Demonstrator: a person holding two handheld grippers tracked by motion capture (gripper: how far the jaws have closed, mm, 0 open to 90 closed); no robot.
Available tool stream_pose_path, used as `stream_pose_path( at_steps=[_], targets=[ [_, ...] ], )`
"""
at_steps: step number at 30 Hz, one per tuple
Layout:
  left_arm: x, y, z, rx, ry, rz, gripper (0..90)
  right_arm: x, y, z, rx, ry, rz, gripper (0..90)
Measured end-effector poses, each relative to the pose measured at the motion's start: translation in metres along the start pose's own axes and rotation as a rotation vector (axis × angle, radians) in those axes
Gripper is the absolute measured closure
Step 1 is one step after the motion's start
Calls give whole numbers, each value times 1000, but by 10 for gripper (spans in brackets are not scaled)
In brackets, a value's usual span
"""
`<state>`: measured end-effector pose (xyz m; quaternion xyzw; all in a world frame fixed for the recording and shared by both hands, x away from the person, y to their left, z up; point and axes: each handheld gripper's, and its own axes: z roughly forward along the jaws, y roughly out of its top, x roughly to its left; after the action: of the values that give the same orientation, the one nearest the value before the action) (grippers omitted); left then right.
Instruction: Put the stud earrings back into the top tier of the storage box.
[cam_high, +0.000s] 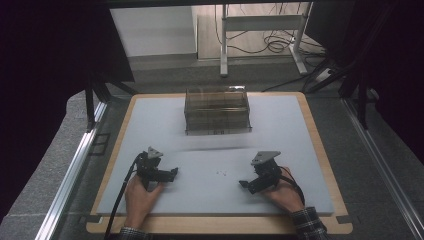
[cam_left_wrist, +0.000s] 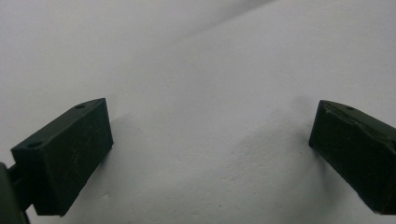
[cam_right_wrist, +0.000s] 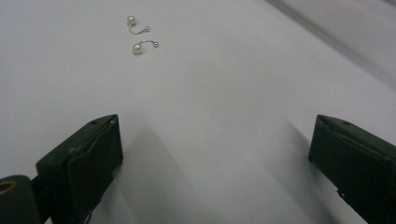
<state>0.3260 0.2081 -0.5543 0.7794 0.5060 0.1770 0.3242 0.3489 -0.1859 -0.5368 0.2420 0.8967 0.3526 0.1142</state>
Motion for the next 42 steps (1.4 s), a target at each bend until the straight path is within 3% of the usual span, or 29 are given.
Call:
stream_pose_path(
  at_steps=[6, 15, 23, 42],
  targets=[
    [0, 0, 0, 3, 0, 4, 0, -1, 2, -1, 15, 2, -4, 33],
    [0, 0, 0, 3, 1, 4, 0, -4, 5, -7, 56, 8, 14, 112],
    [0, 0, 0, 3, 0, 4, 0, -6, 12, -11, 91, 47, 51, 239],
    [0, 0, 0, 4, 0, 4, 0, -5, 33, -8, 173, 115, 37, 464]
  ],
)
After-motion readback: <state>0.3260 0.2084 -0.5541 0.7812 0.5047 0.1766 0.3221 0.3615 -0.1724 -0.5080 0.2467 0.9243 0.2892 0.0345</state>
